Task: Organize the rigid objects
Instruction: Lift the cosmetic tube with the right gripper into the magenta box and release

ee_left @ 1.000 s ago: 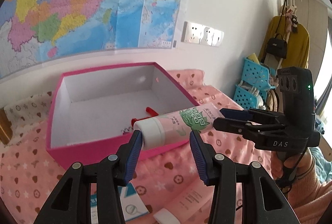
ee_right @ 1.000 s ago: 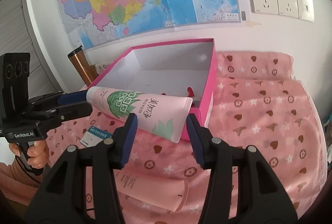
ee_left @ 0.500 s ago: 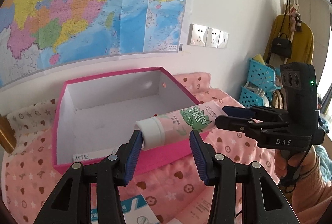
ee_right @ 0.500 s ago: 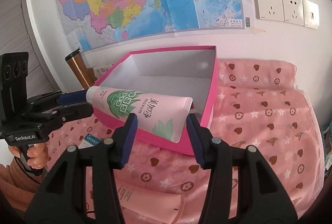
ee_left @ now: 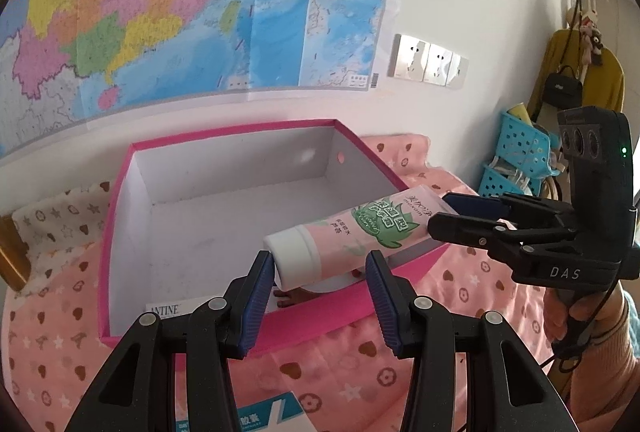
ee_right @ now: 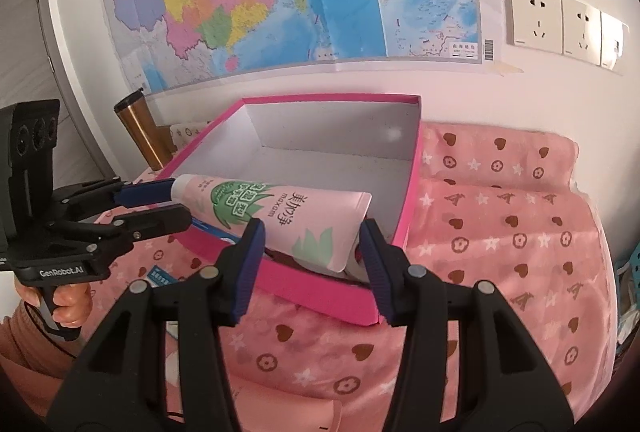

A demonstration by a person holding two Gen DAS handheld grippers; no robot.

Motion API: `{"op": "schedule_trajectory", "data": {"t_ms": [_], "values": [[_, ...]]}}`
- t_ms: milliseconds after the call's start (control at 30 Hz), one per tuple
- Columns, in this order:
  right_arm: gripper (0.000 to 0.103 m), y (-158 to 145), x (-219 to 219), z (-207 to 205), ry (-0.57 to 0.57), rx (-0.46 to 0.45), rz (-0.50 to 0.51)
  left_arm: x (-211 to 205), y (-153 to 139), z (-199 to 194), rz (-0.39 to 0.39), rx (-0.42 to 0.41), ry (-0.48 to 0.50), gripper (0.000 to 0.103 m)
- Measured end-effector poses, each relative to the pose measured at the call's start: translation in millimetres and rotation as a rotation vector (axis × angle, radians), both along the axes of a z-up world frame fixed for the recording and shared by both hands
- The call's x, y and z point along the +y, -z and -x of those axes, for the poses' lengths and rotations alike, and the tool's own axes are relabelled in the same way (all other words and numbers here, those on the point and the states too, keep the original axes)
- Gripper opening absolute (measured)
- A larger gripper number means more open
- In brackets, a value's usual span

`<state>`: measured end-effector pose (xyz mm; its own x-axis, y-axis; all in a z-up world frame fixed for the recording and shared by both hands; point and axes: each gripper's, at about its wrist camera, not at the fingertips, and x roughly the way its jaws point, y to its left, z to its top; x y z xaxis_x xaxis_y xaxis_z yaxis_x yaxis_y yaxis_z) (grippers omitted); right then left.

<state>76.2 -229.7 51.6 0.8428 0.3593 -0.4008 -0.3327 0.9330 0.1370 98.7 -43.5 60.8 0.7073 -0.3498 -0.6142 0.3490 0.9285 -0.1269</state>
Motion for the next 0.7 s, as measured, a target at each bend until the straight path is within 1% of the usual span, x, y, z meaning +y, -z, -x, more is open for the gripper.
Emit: {"op": "schedule_trajectory", "data": {"t_ms": [367, 700], "values": [[0.052, 6, 1, -23, 0.007, 0.041, 0.026, -1, 12, -21, -0.019, 0.044, -0.02, 0.047], [0.053, 10, 5, -32, 0.021, 0.058, 0.073, -3, 24, -36, -0.031, 0.091, -0.03, 0.047]]}}
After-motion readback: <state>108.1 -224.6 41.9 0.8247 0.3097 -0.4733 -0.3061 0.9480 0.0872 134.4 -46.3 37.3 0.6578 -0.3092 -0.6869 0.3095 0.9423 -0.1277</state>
